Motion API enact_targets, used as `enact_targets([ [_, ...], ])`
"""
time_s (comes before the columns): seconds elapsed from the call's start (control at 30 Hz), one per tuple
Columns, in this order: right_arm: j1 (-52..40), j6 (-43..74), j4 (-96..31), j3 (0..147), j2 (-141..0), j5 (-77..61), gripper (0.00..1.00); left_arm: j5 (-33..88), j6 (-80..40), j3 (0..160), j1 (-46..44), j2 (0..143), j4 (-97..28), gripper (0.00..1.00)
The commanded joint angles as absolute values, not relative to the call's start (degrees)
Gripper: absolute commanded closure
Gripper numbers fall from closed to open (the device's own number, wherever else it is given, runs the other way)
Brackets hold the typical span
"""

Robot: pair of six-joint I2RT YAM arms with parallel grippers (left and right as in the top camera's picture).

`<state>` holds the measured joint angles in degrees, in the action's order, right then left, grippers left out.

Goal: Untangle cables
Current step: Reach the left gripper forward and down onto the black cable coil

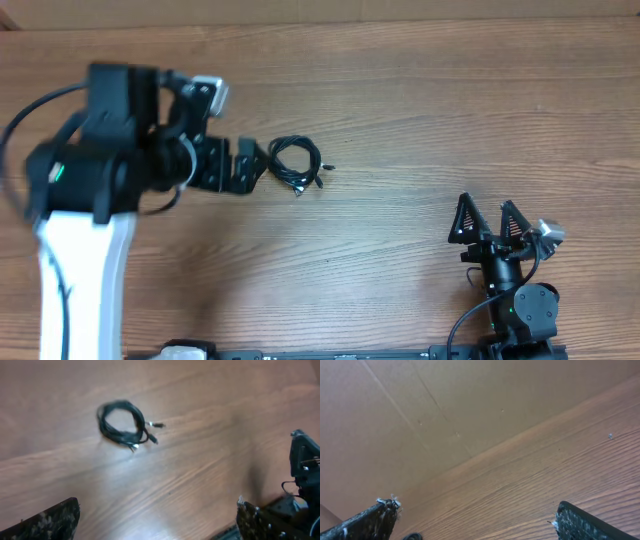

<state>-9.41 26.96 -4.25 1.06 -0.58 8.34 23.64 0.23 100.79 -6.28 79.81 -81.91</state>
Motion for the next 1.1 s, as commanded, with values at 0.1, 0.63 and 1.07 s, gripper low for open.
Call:
enact_targets([
  [0.1, -9.3, 26.48, -3.99, 0.47, -0.16, 8.32, 0.0, 26.92, 1.06, 102.26, -6.39, 91.0, -82.43, 0.08],
  [0.63, -9.3, 26.48, -3.99, 0.47, -0.16, 8.32, 0.0, 27.07, -14.48, 102.24, -6.42, 110.21, -71.53, 0.72],
  [1.07, -9.3, 26.5, -3.99, 0.47, -0.16, 8.32, 0.0, 28.34, -16.97, 102.21, -6.42, 119.83, -69.73, 0.17],
])
